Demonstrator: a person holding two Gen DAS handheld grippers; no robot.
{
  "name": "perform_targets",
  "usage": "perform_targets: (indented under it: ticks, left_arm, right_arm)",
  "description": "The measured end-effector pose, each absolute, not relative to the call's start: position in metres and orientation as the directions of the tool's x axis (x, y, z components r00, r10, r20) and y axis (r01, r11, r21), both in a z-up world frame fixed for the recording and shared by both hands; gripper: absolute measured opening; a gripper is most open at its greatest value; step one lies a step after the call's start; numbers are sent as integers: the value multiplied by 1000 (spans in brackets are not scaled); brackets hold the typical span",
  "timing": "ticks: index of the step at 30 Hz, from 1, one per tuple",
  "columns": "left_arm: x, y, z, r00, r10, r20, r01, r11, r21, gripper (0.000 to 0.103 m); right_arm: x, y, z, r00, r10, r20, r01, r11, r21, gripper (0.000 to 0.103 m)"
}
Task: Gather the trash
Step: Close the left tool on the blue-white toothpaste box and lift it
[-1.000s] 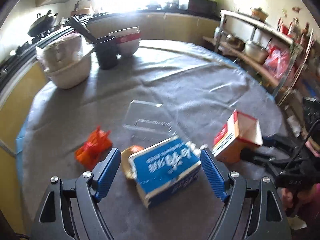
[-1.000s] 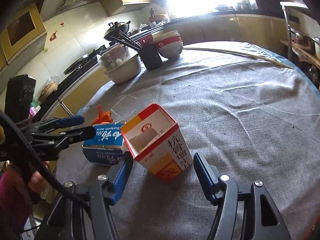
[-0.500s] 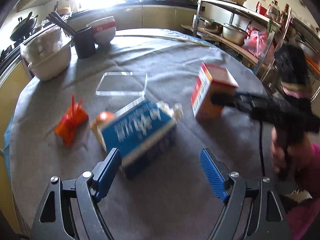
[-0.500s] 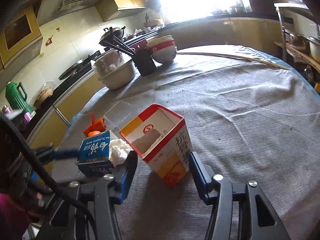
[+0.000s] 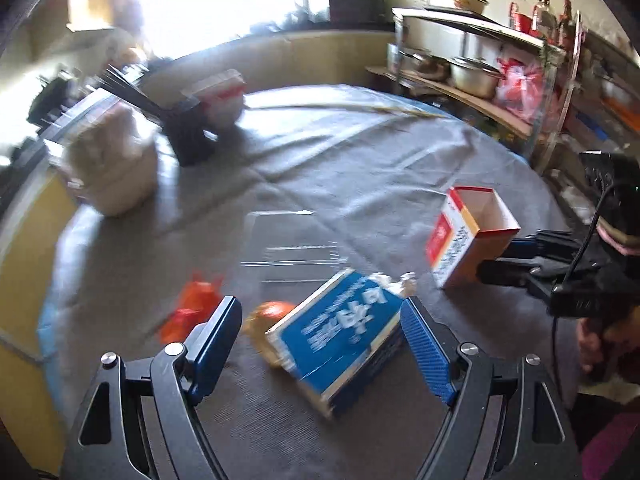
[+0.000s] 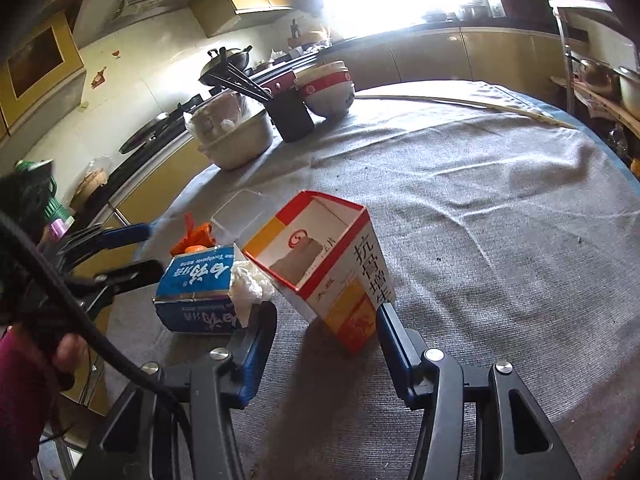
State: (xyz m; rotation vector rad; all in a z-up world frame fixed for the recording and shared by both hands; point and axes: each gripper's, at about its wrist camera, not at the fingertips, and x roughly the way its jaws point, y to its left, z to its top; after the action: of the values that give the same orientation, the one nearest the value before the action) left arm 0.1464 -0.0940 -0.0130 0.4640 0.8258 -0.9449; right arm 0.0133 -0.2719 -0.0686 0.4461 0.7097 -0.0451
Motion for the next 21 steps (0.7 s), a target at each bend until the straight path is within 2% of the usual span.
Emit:
perform_targets:
  ticks: [3,6,13,16,19,21]
  left_arm:
    - [154,-104,-29,201,-541,-817,880,466,-92,82]
    - [150,-101,-33,212,-551,-807,873,478,-98,82]
    - [125,-74,-34,93,-609,-788,832,483,-274,82]
    - [100,-65,-34,127,-599,-791,832,498,-244,82]
    - [92,-59,-28,215,-572,-791,828,537,-163,82]
    - [99,-54,-19,275,-569,-775,817,563,-123,82]
  right_arm:
    - [14,-274,-71,757,110,-644,195,903,384,56]
    - [15,-275,-72,755,110,-647,198,902,384,56]
    - [16,-275,-74,752,114,-650,205,896,394,56]
    - [16,-273,-73,752,113,-650,206,896,394,56]
    - [13,-273,-69,759,109,-642,203,897,393,56]
    - [12,-275,-66,762,123,-636,200,889,411,60]
